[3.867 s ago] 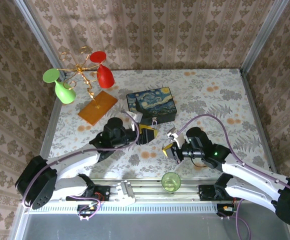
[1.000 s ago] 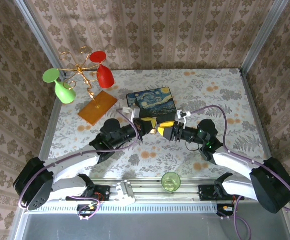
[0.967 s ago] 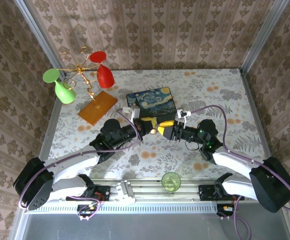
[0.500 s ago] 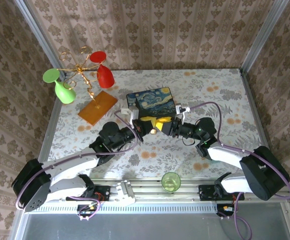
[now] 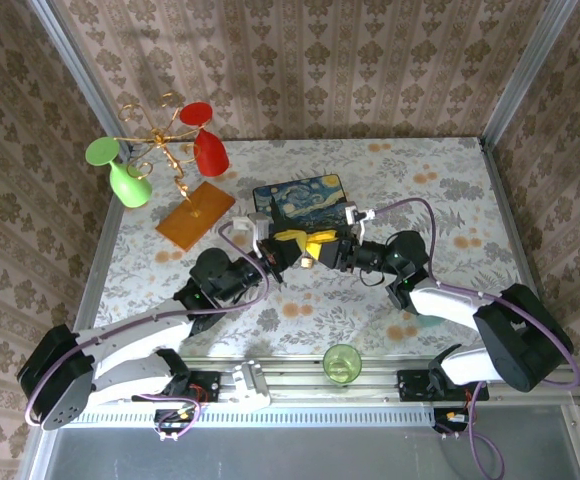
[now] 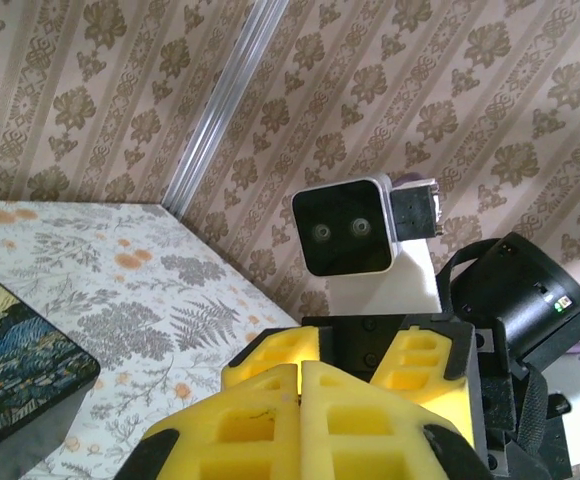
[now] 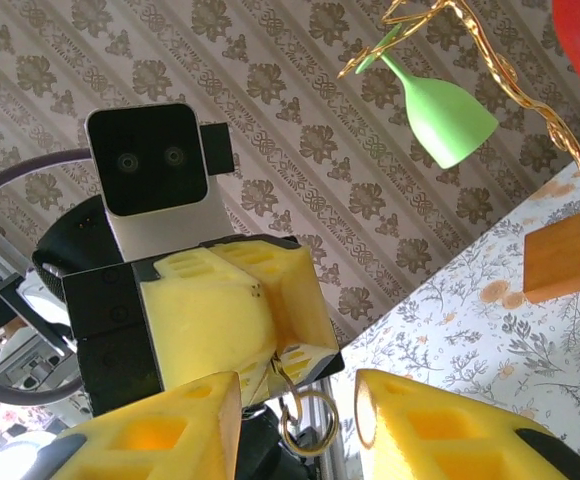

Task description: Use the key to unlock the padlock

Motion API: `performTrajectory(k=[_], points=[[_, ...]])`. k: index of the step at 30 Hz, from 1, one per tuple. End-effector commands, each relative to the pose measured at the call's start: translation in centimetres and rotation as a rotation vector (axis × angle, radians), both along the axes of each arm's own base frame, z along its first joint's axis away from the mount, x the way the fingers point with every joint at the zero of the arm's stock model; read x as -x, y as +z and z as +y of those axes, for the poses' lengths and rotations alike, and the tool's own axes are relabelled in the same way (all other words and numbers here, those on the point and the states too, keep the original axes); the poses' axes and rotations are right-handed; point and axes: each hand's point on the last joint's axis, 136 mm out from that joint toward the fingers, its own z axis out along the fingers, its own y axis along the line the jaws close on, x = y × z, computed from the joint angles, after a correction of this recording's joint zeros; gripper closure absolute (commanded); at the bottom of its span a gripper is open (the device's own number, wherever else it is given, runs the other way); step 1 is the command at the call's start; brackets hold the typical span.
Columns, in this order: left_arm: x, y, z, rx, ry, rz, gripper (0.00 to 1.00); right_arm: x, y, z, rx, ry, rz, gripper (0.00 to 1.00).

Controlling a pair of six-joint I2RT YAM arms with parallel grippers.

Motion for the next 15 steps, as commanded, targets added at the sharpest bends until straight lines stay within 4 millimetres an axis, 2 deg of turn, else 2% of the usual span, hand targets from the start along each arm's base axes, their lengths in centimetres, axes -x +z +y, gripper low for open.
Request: performTrajectory(k=[1, 5, 11, 15], points=[[0.3, 0.8, 0.1, 0.041, -0.005, -0.023, 1.0, 0.6, 1.2, 0.5, -0.024, 0.036, -0.049, 0.64], [0.3, 0.7, 0.1, 0.051, -0.009, -0.017, 1.0, 0.7, 1.8, 0.8, -0.035, 0.041, -0.064, 0.67], [0.3, 0.4, 0.1, 0.051, -0.009, -0.016, 1.0, 0.6, 1.7, 0.8, -0.033, 0.031, -0.072, 0.88], [0.0, -0.4, 0.3, 0.028, 0.003, -0.004, 1.0, 0.9, 1.0, 0.7, -0.022, 0.04, -0.054, 0.97]])
